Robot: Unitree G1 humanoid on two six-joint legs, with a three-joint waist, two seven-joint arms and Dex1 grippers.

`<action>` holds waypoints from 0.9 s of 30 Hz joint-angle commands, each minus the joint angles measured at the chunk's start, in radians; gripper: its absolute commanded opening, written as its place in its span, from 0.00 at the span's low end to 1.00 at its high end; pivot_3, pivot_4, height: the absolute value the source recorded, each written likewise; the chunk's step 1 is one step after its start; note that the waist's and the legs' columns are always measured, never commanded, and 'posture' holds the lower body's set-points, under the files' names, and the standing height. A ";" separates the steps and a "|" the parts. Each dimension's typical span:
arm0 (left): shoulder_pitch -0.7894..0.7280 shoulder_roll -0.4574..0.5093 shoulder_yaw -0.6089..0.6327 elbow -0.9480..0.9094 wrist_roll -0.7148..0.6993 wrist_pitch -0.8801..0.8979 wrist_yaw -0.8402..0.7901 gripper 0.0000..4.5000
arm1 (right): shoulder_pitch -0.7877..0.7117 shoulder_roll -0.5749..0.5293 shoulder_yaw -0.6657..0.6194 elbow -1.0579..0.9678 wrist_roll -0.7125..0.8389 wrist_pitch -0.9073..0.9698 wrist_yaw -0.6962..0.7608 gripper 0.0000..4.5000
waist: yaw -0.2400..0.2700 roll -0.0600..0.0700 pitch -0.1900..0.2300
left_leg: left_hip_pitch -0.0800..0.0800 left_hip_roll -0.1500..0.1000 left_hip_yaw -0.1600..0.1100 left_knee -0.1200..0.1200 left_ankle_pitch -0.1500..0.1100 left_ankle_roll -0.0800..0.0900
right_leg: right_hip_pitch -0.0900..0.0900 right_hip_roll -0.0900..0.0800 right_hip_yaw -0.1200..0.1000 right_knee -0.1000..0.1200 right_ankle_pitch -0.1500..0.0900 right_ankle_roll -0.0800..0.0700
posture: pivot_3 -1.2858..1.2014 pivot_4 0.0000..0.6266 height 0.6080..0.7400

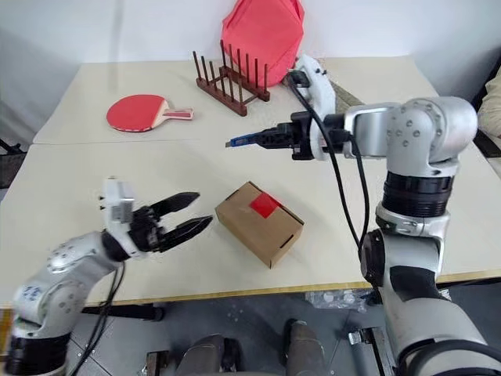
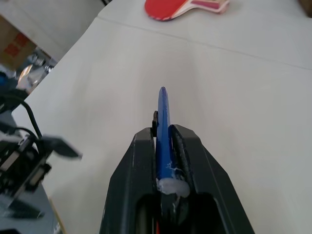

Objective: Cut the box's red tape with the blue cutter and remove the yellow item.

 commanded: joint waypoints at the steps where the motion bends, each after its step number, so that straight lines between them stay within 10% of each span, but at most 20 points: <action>1: -0.052 -0.009 -0.062 -0.008 0.064 0.017 0.039 0.47 | 0.021 -0.034 -0.038 -0.094 0.041 0.005 -0.033 0.04 | -0.005 0.000 0.000 | 0.000 0.000 0.000 0.000 0.000 0.000 | 0.000 0.001 0.000 0.000 0.000 0.000 | 0.52 0.24 1.00; 8: -0.170 -0.023 -0.157 0.071 0.111 0.178 0.093 0.00 | 0.132 -0.097 -0.031 -0.234 0.134 0.005 -0.073 0.04 | -0.002 0.000 0.000 | 0.001 0.003 0.002 -0.001 0.000 -0.002 | 0.000 0.005 0.003 -0.003 0.000 0.000 | 0.52 0.24 1.00; 27: -0.346 0.070 -0.230 0.163 0.154 0.519 0.062 0.00 | 0.226 -0.156 0.096 -0.343 0.141 -0.004 -0.088 0.04 | 0.000 0.000 0.000 | 0.002 0.003 0.003 0.000 0.000 -0.002 | 0.000 0.005 0.004 -0.003 0.000 0.000 | 0.52 0.24 1.00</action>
